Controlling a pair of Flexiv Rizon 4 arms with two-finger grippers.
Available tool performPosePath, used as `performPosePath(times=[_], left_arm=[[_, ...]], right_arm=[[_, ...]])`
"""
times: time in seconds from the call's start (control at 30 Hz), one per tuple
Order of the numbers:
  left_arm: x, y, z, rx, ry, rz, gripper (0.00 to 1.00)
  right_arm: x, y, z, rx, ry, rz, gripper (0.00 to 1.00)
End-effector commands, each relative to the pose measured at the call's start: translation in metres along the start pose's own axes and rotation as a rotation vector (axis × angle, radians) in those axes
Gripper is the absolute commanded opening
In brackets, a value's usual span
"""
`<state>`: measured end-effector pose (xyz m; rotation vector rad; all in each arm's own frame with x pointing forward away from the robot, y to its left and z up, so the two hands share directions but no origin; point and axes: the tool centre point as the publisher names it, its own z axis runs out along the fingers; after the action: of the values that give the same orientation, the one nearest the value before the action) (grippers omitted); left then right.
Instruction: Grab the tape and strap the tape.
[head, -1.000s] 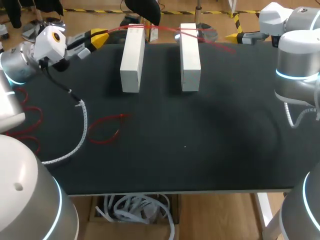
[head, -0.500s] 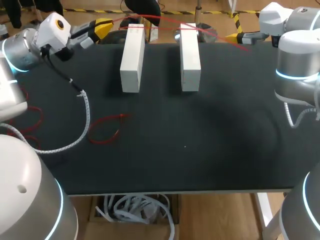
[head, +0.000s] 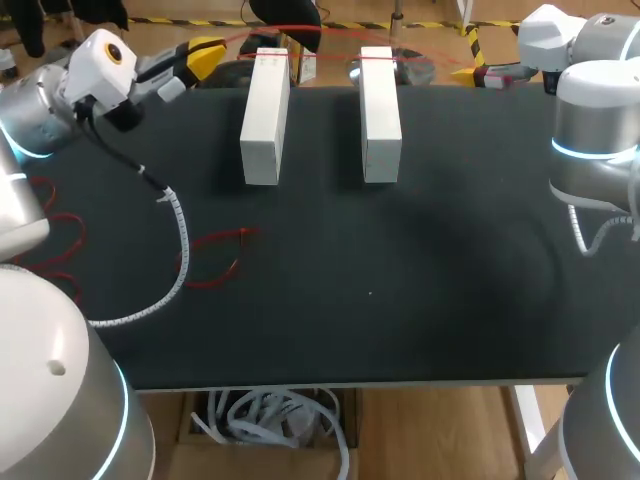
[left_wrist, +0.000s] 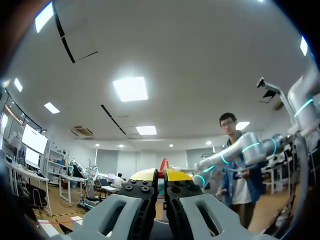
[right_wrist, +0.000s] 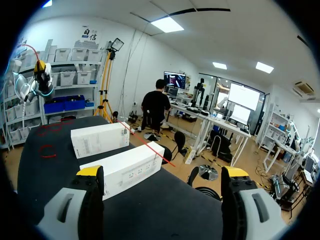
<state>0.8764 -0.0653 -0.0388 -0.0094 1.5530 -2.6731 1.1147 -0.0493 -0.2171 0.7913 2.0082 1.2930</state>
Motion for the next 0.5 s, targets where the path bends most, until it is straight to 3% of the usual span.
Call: performPosePath(times=[0.03,0.5], left_arm=[[0.001,-0.002,0.001,-0.004,-0.009,-0.001,0.0],[-0.012,-0.002,0.002,-0.002,0.0,-0.005,0.0]], right_arm=[[0.0,0.0,0.0,0.003,0.001,0.0,1.0],[0.0,0.0,0.0,0.003,0.001,0.0,1.0]])
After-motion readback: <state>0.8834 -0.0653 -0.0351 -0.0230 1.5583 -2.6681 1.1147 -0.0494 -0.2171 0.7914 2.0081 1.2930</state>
